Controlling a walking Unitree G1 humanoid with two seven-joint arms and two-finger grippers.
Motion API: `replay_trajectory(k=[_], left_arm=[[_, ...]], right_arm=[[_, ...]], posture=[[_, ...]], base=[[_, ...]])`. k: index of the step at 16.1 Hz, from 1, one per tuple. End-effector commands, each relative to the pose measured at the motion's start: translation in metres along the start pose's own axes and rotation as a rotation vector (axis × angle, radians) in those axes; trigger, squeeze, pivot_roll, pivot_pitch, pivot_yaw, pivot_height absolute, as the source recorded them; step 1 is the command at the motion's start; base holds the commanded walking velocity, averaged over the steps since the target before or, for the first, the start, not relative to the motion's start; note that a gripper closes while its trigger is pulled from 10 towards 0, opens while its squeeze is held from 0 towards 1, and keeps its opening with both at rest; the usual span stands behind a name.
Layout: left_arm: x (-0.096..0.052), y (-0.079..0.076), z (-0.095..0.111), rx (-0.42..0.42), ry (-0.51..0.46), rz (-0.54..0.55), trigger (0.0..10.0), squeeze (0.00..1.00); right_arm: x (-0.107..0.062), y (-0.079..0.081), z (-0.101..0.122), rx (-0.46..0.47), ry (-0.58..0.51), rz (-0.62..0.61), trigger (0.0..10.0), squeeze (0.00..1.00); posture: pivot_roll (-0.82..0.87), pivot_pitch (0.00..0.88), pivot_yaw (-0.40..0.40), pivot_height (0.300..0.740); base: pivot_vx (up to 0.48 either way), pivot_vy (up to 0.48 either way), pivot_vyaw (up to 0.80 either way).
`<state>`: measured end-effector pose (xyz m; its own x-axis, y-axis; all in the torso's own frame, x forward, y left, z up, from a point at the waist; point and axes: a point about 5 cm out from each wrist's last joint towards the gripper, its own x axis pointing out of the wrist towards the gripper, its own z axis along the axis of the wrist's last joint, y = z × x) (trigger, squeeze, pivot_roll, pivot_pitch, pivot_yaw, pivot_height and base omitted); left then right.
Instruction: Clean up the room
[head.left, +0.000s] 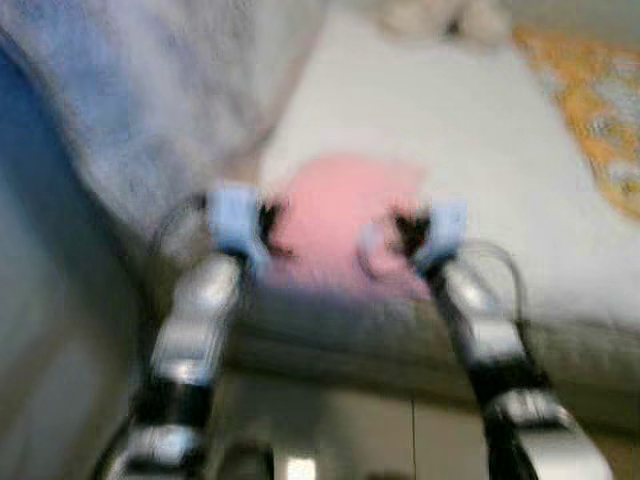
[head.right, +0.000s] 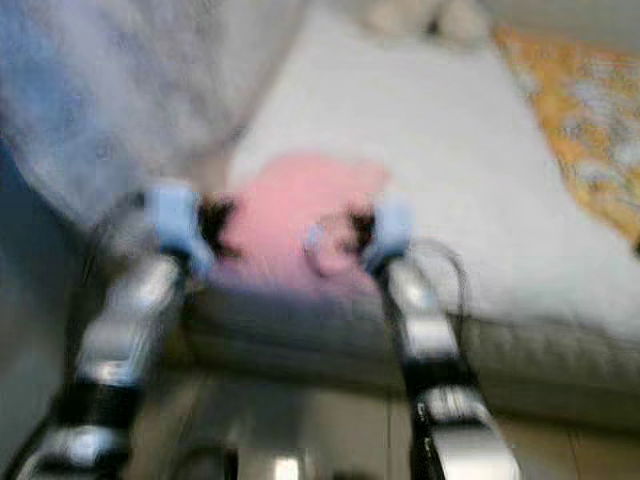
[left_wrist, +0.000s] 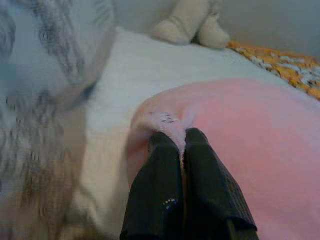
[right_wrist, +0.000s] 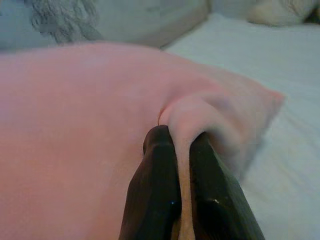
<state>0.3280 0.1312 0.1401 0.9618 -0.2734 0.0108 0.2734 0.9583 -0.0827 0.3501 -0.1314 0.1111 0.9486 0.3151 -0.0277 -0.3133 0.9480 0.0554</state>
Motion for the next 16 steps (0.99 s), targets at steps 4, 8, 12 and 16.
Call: replay_trajectory(k=[4,8,12,16], left_arm=[[0.018,-0.004,0.045,0.036,-0.16,-0.019,10.0,0.0],[0.037,0.008,0.071,0.082,-0.199,-0.012,10.0,0.0],[0.064,0.01,0.079,0.138,-0.146,-0.023,10.0,0.0],[0.084,0.013,0.087,0.156,-0.075,0.046,10.0,0.0]], right_arm=[[0.014,-0.031,0.071,-0.097,-0.184,-0.068,10.0,0.0],[0.027,-0.032,0.088,-0.123,-0.182,-0.043,10.0,0.0],[0.042,-0.022,0.097,-0.16,-0.151,0.013,10.0,0.0],[0.048,-0.032,0.099,-0.19,-0.088,-0.031,10.0,0.0]], posture=[[0.07,0.0,-0.071,0.697],[0.09,0.0,-0.076,0.697],[0.11,0.0,-0.085,0.697],[0.13,0.038,-0.072,0.697]], base=[[0.48,0.0,0.0],[0.48,0.0,0.0],[0.476,0.0,0.0],[0.236,0.0,0.0]])
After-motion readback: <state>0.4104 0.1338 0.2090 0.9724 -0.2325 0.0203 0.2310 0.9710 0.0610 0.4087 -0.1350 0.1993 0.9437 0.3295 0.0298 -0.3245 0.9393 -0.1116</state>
